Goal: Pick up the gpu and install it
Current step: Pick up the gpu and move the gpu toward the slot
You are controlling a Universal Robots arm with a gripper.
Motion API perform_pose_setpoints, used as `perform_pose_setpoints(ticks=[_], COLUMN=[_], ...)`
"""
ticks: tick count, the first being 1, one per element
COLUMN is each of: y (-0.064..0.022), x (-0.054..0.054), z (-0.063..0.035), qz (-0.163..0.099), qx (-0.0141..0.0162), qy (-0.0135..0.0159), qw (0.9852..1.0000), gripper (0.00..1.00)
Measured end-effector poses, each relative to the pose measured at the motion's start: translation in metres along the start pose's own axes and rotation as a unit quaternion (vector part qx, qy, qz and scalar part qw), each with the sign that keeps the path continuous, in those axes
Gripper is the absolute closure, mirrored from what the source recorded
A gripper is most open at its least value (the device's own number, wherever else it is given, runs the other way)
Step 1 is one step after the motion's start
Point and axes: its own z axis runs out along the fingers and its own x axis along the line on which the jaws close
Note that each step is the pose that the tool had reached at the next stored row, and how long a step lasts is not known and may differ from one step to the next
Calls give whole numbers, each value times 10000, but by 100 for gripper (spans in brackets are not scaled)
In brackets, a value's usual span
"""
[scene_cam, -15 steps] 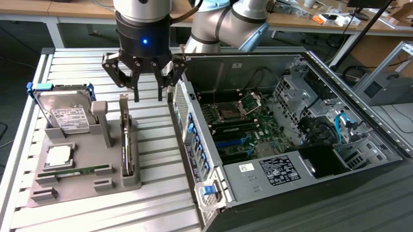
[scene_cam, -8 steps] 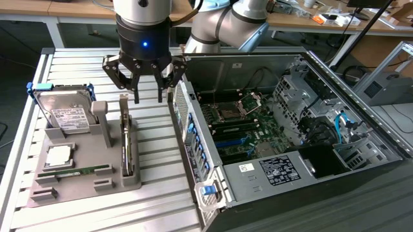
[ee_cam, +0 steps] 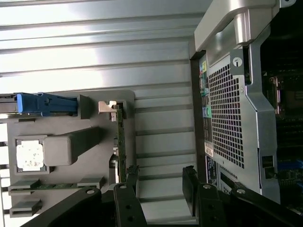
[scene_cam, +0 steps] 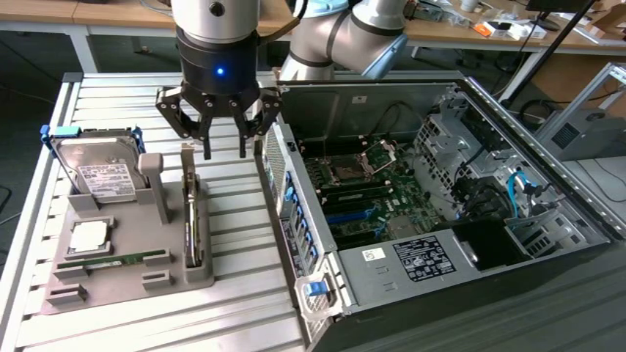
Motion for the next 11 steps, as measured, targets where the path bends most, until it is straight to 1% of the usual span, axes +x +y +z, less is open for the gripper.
perform_pose_setpoints(ticks=[11], y=[-15], x=[9], z=[24], qz=[0], qx=[-1], qy=[0], qw=[10000], gripper=[50])
